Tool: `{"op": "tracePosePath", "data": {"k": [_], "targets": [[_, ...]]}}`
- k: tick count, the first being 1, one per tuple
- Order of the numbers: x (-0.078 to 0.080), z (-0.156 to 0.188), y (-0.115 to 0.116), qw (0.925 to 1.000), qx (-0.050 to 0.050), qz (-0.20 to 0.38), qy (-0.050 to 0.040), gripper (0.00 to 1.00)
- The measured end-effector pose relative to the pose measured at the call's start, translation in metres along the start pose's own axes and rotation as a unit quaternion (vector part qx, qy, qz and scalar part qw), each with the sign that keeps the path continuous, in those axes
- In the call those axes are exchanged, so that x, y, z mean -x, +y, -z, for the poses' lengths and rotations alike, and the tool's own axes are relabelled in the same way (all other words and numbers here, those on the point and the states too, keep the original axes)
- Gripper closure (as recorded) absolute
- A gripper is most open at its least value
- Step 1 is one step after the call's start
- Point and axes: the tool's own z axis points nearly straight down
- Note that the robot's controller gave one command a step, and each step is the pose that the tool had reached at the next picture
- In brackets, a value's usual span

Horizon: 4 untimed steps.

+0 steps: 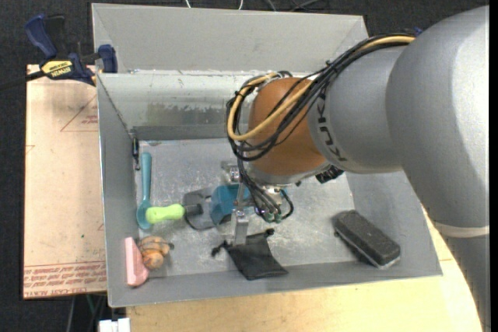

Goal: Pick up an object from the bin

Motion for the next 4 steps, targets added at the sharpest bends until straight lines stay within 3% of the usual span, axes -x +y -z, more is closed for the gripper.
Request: {"op": "tracePosePath", "data": {"k": [1,2,3,4], "targets": [[0.001,-0.014,-0.009,0.9995,0.002,0.03,-0.0049,0.0],[0.035,-0.016,-0.046,0.9985,0.001,0.055,-0.0021,0.0],[0.011,-0.015,-0.052,0.9991,0.003,-0.042,-0.0046,1.0],[0.011,-0.015,-0.052,0.9991,0.003,-0.042,-0.0046,1.0]]}}
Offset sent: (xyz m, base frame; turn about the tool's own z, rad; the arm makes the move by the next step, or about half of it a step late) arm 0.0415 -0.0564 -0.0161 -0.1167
